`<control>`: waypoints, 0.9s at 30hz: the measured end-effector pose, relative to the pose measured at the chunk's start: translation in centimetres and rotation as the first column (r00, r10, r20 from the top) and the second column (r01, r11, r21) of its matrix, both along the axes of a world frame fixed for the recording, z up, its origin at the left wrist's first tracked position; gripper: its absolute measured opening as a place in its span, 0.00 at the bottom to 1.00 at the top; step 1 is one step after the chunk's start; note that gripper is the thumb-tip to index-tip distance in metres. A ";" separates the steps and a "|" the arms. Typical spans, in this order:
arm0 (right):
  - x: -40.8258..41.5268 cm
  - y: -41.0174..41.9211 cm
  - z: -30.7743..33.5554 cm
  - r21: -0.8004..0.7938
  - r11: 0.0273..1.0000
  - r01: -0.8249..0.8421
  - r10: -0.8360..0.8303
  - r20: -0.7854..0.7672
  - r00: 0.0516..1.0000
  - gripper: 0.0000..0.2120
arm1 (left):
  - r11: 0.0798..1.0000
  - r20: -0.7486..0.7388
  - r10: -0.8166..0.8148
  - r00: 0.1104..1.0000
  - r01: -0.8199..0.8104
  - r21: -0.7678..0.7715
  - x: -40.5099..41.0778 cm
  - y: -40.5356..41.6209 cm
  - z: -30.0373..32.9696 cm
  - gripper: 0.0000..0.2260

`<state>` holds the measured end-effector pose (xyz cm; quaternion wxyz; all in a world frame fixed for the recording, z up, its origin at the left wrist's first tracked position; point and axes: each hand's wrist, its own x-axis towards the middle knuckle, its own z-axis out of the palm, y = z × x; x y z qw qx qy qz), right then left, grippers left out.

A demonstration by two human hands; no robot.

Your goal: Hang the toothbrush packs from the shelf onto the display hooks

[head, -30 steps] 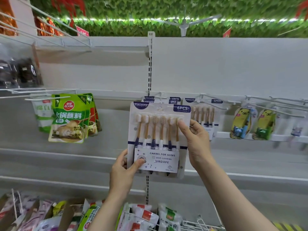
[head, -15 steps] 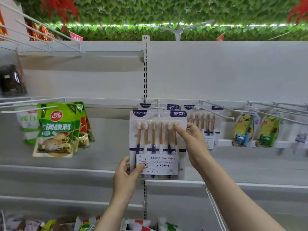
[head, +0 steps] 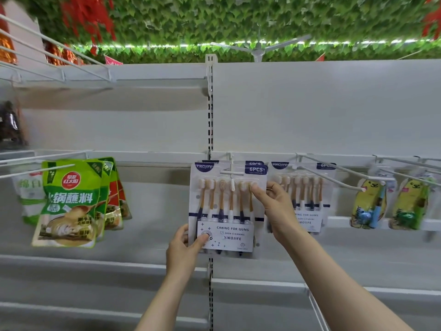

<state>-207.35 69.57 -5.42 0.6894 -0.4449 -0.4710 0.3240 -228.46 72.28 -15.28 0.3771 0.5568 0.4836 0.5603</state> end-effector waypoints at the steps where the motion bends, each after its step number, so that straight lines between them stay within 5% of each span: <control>1: 0.2 0.3 0.0 -0.001 1.000 0.006 -0.006 0.006 1.000 0.13 | 1.000 -0.006 0.002 1.000 -0.002 -0.003 0.1 0.4 0.0 0.14; 14: 1.2 -0.5 -0.2 -0.061 0.995 0.076 -0.064 0.183 0.981 0.17 | 0.999 -0.103 0.013 0.995 -0.017 -0.037 1.2 0.6 -0.2 0.14; 19: 1.2 -2.3 -1.3 -0.185 0.960 0.210 -0.136 0.347 0.928 0.18 | 0.995 -0.250 -0.008 0.968 -0.017 -0.098 0.6 -0.9 0.5 0.28; 23: 1.1 -6.4 -2.1 -0.264 0.882 0.391 -0.161 0.610 0.776 0.24 | 0.986 -0.486 -0.073 0.871 -0.010 -0.167 0.3 -3.7 1.7 0.31; 27: 1.5 -12.1 -2.0 -0.201 0.811 0.549 -0.076 0.895 0.440 0.26 | 0.985 -0.698 -0.173 0.695 0.126 -0.119 0.2 -6.6 3.3 0.32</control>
